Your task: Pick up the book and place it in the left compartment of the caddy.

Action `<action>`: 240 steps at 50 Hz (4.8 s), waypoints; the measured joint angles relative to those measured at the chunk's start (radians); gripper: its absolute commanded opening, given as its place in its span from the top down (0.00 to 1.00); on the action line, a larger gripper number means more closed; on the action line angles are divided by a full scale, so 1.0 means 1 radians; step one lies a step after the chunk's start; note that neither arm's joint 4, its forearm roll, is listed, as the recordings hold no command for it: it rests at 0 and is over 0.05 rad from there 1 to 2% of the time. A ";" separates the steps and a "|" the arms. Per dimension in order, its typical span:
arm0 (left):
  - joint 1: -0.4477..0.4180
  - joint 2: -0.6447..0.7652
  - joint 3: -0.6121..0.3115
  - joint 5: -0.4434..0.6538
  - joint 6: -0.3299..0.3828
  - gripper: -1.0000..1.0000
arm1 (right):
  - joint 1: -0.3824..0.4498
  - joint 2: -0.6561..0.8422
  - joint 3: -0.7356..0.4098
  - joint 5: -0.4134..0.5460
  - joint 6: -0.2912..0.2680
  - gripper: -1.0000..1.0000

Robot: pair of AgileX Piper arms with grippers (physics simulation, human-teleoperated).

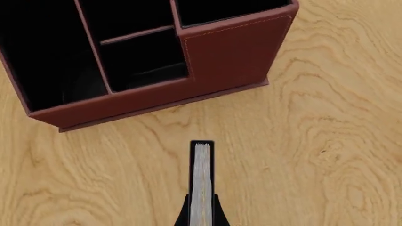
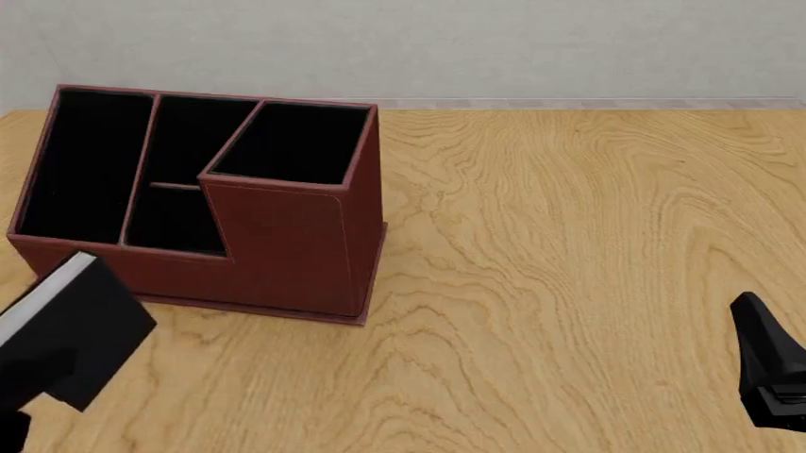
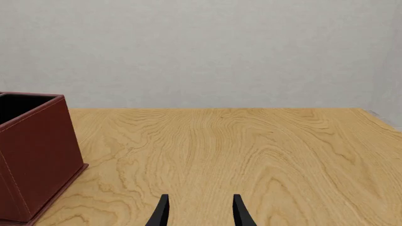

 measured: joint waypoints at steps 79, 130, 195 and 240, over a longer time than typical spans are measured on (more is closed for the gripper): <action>0.467 0.360 -0.221 -0.200 0.041 1.00 | 0.000 0.000 0.000 0.000 0.000 0.00; 0.490 0.634 -0.349 -0.346 0.056 1.00 | 0.000 0.000 0.000 0.000 0.000 0.00; 0.519 0.910 -0.463 -0.489 0.076 1.00 | 0.000 0.000 0.000 0.000 0.000 0.00; 0.534 1.056 -0.457 -0.604 0.087 1.00 | 0.000 0.000 0.000 0.000 0.000 0.00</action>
